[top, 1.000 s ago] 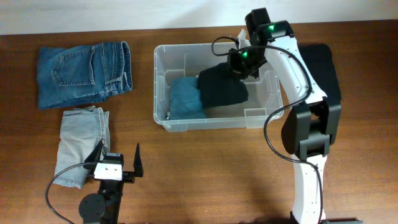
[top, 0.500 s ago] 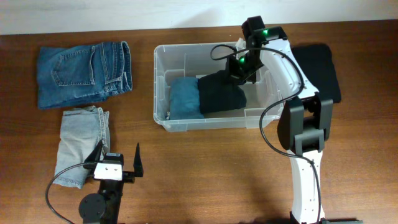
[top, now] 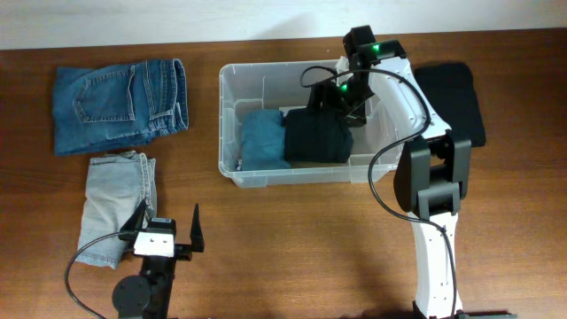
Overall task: Pack container
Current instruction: 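Lower the black cloth into the container beside the denim, then release the black cloth and raise the right gripper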
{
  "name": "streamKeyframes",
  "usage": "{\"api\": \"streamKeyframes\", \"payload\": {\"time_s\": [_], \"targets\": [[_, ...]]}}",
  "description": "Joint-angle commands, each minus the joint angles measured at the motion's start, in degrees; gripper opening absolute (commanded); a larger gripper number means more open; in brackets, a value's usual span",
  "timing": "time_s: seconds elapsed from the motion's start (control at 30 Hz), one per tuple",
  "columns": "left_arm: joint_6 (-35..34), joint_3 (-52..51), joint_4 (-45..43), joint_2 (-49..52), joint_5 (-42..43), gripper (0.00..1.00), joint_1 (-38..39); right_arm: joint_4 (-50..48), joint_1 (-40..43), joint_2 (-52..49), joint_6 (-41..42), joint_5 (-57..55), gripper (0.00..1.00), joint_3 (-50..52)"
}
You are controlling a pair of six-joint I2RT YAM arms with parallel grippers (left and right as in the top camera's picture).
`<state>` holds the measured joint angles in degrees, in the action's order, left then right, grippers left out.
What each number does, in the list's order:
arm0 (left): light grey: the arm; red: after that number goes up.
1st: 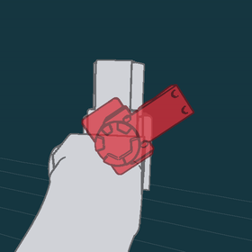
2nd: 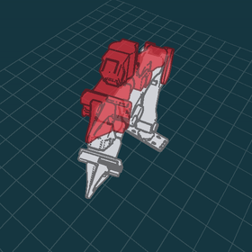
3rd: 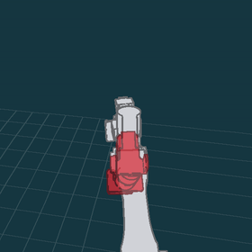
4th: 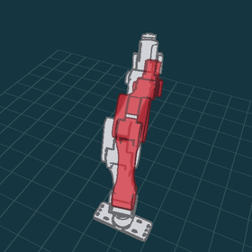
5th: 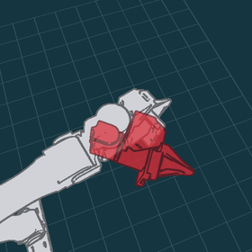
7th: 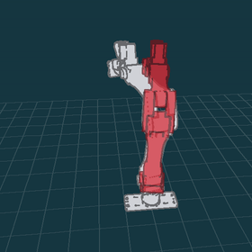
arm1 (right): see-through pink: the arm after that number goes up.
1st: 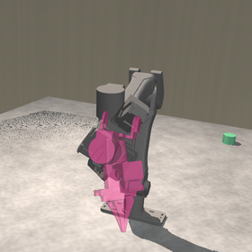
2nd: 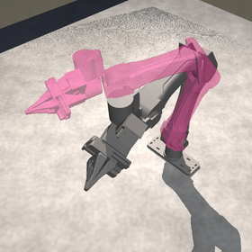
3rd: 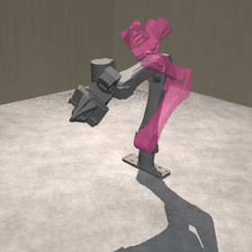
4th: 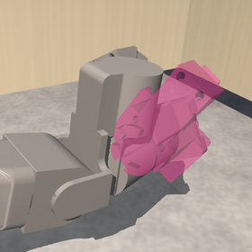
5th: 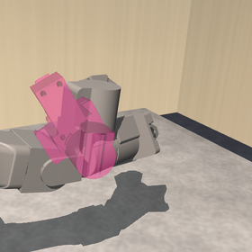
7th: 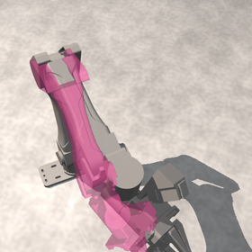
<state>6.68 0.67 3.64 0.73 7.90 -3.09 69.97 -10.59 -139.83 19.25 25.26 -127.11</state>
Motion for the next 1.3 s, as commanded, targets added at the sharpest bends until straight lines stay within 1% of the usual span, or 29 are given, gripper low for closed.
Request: {"api": "streamKeyframes", "payload": {"time_s": [0.0,0.37,0.5,0.73,1.07,1.27], "targets": [[0.74,-0.15,0.28,-0.33,-0.39,0.99,-0.44,0.24,0.00,-0.52,-0.39,-3.13,0.98,0.57],[0.74,-0.15,0.28,-0.33,-0.39,0.99,-0.44,0.94,-0.68,-0.35,-2.58,-4.00,0.99,-0.61],[0.74,-0.15,0.28,-0.33,-0.39,0.99,-0.44,0.28,-1.90,-0.35,-4.46,-0.59,1.00,-0.61],[0.74,-0.15,0.28,-0.33,-0.39,0.99,-0.44,-0.61,-3.56,-0.35,-4.44,-0.02,1.00,-0.61],[0.74,-0.15,0.31,-0.33,-0.39,0.99,-0.44,-0.48,-3.54,-0.35,-4.44,-0.46,1.00,-0.90],[0.74,-0.15,0.28,-0.33,-0.39,0.99,-0.44,5.51,-3.50,0.07,-4.50,-5.79,0.99,-9.55]]}}
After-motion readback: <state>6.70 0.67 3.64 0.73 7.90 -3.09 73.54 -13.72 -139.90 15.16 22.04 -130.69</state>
